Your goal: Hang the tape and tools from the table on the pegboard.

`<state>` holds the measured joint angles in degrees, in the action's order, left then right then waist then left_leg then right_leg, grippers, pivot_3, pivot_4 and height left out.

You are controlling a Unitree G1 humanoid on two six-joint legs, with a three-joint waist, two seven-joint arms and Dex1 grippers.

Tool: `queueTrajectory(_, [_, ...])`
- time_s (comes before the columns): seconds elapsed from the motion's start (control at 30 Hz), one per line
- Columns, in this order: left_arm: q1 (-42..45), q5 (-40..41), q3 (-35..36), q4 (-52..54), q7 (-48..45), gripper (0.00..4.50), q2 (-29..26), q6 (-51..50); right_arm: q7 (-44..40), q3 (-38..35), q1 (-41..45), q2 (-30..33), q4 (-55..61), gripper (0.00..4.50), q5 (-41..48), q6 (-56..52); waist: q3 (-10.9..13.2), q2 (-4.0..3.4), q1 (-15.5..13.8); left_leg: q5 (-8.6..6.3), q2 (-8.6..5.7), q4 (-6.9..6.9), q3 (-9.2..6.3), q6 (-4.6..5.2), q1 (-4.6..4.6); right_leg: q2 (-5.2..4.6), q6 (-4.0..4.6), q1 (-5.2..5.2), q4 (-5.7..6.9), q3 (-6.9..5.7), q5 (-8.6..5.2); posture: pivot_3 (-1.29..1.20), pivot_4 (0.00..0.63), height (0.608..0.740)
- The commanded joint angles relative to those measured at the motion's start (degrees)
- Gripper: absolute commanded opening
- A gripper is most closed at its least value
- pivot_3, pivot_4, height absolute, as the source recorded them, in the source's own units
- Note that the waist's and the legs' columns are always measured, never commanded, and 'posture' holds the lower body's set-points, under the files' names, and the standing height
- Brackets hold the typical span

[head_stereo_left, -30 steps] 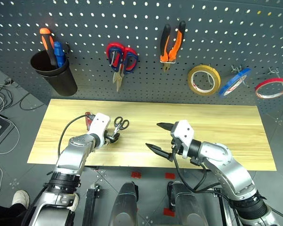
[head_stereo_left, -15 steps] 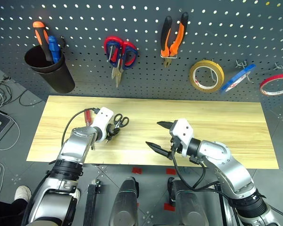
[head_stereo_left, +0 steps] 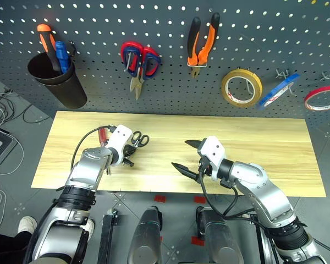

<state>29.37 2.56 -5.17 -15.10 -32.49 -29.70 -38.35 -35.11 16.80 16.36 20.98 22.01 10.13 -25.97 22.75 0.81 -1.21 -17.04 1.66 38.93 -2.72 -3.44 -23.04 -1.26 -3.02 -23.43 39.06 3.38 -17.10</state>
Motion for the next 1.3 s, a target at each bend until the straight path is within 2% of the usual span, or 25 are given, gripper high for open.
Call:
queueTrajectory(0.03, [-2.8, 0.6, -0.1, 3.1, -0.3, 0.25, 0.9, -0.1, -0.6, -2.1, -1.0, 0.2, 1.9, 4.5, 1.1, 2.9, 0.0, 0.01, 0.0, 0.0, 0.01, 0.0, -0.01, -0.01, -0.01, 0.0, 0.0, 0.0, 0.0, -0.01, 0.0, 0.1, 0.41, 0.74])
queueTrajectory(0.2, [-8.6, 2.7, 0.6, 13.3, -2.3, 0.25, -0.5, -0.9, -2.3, -5.6, -2.3, 0.8, 4.3, 4.5, 4.8, 3.4, -0.1, 0.13, 0.0, 0.09, 0.07, -0.01, -0.04, -0.16, -0.21, -0.05, 0.0, -0.16, -0.08, -0.07, 0.0, 0.1, 0.344, 0.74])
queueTrajectory(0.3, [-11.6, 3.9, 1.6, 18.9, -2.7, 0.25, -1.1, -1.1, -3.0, -7.3, -2.1, 0.8, 6.4, 4.5, 8.2, 2.0, -0.4, 0.21, 0.0, 0.27, 0.12, 0.03, -0.19, -0.48, -0.86, -0.12, 0.01, -0.79, 0.06, -0.2, 0.02, 0.1, 0.309, 0.74])
queueTrajectory(0.37, [-12.7, 4.6, 2.4, 21.7, -2.3, 0.25, -0.9, -1.0, -2.8, -8.7, -1.7, 0.0, 7.7, 4.5, 11.3, 0.5, -0.6, 0.21, -0.1, 0.35, 0.12, 0.02, -0.41, -0.6, -0.98, -0.17, 0.02, -0.81, 0.02, -0.51, 0.03, 0.1, 0.273, 0.74])
queueTrajectory(0.47, [-14.4, 5.6, 3.3, 25.9, -1.2, 0.25, -0.2, -1.4, -2.1, -10.5, -0.9, -0.7, 10.1, 4.5, 15.9, -2.4, -1.9, 0.28, -0.1, 0.42, 0.13, 0.0, -0.58, -0.73, -1.23, -0.22, 0.03, -0.85, -0.03, -0.92, 0.03, 0.1, 0.237, 0.74])
queueTrajectory(0.7, [-18.9, 6.9, 3.2, 37.4, 2.3, 0.25, 3.0, -3.3, 0.1, -15.1, -0.5, -1.0, 12.6, 4.5, 23.8, -7.1, -6.1, 0.52, -0.1, 0.44, -0.04, 0.0, -0.54, -0.7, -1.36, -0.2, 0.03, -0.83, -0.11, -0.99, 0.02, 0.11, 0.151, 0.74])
queueTrajectory(0.83, [-18.8, 6.7, 3.8, 41.1, 4.7, 0.25, 4.9, -1.4, 0.8, -16.1, 0.2, -1.0, 12.5, 4.5, 25.0, -7.2, -8.2, 0.54, -0.4, 0.47, -0.06, 0.01, -0.54, -0.65, -1.33, -0.16, 0.03, -0.73, -0.11, -1.07, 0.02, 0.11, 0.127, 0.74])
queueTrajectory(1.07, [-16.7, 0.9, 3.1, 43.4, 12.5, 0.25, 7.1, 5.3, 1.0, -15.9, 2.0, -1.9, 10.2, 4.5, 24.2, -4.9, -11.8, 0.57, -0.4, 0.47, -0.06, -0.03, -0.44, -0.64, -1.29, -0.1, 0.03, -0.7, -0.13, -1.0, 0.02, 0.12, 0.093, 0.74])
queueTrajectory(1.3, [-12.1, -2.8, 2.0, 39.7, 15.7, 0.25, 8.3, 10.6, 1.2, -14.9, 2.6, -2.6, 8.9, 4.5, 22.9, -3.5, -13.4, 0.54, -1.1, 0.46, -0.1, -0.02, -0.39, -0.62, -1.17, -0.08, 0.03, -0.62, -0.1, -0.95, 0.02, 0.12, 0.091, 0.74])
